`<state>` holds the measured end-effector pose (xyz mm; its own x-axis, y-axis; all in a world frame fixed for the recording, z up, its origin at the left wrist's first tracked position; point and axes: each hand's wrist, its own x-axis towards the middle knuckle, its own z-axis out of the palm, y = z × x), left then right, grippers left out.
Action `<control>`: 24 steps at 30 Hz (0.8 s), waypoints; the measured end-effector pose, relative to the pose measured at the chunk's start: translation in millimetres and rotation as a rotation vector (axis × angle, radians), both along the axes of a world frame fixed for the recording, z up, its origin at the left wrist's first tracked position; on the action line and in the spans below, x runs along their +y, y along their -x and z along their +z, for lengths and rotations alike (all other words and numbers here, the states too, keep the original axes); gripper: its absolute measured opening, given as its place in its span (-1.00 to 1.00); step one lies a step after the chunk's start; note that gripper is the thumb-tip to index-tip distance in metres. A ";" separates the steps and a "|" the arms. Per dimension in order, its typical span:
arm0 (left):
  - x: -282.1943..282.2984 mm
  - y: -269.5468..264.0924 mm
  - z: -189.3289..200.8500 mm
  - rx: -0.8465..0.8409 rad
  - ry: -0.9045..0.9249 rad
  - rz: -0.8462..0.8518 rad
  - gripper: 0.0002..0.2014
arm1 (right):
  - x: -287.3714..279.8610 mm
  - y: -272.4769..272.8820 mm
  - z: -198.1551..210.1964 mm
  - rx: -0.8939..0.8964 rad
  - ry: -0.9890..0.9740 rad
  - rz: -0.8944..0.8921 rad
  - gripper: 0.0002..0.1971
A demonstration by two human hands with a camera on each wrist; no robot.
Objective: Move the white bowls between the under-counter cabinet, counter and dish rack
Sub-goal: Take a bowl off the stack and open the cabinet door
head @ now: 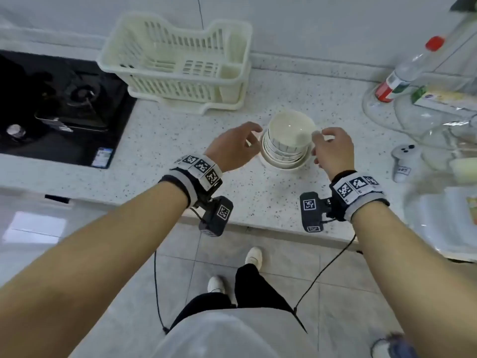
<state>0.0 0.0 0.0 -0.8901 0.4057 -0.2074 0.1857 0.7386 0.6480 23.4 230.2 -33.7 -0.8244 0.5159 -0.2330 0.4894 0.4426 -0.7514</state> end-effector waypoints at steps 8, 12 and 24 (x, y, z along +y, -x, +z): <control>51.0 28.1 -10.5 -0.176 -0.083 0.069 -0.55 | 4.0 17.3 1.2 -0.032 0.029 0.122 -0.60; 55.1 27.2 -11.4 -0.192 -0.103 0.068 -0.47 | 7.9 17.0 -2.0 -0.009 -0.026 0.171 -0.67; 28.7 10.0 32.2 -0.241 -0.301 0.057 -0.60 | -21.5 -24.7 46.8 0.195 0.041 0.019 -0.65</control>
